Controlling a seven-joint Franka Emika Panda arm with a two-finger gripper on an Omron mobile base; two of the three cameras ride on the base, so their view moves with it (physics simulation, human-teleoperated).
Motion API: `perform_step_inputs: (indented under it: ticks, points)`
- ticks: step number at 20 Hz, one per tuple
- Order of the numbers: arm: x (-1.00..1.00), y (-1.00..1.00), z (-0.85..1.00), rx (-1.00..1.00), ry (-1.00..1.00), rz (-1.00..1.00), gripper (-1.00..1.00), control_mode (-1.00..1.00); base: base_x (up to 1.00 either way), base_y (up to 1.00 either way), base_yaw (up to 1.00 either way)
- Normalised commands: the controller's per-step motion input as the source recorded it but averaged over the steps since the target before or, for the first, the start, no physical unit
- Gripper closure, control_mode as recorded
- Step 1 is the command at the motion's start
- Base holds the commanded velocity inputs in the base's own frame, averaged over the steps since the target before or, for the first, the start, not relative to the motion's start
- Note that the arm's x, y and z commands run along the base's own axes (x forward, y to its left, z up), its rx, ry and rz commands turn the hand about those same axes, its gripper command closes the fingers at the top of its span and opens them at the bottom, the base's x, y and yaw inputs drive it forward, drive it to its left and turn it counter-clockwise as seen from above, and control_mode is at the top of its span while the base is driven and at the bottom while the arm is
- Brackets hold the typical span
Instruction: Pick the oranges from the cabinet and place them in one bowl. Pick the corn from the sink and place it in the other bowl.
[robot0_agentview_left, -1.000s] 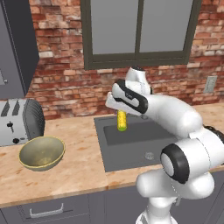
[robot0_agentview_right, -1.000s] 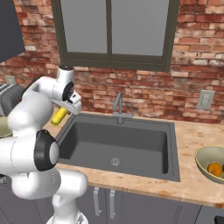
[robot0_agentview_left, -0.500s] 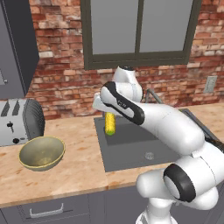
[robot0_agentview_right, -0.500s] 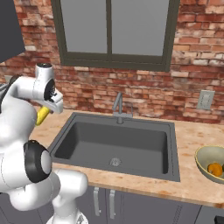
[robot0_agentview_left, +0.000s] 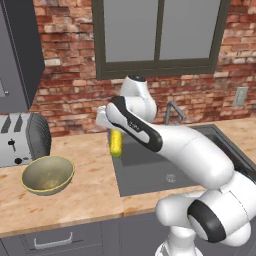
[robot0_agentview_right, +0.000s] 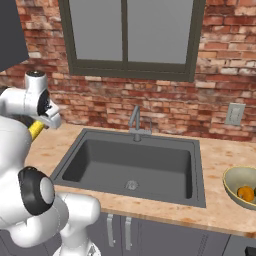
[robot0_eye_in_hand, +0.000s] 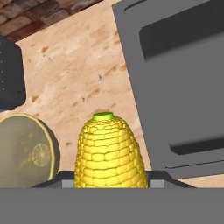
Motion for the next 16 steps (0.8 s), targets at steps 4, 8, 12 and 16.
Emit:
perform_step_inputs:
  ticks: [4,8,12,16]
  points:
    - [-0.18,0.38,0.22,0.0,-0.07,0.0,1.0,-1.0,0.0,0.0,0.0]
    - [-0.19,0.52,0.0,0.0,-0.04,0.0,1.0,-1.0,0.0,0.0,0.0]
    - [-0.15,0.49,-0.05,0.03,-0.04,0.0,1.0,-1.0,0.0,0.0,0.0]
    - [0.0,0.43,-0.01,0.05,-0.11,0.0,1.0,-1.0,0.0,0.0,0.0]
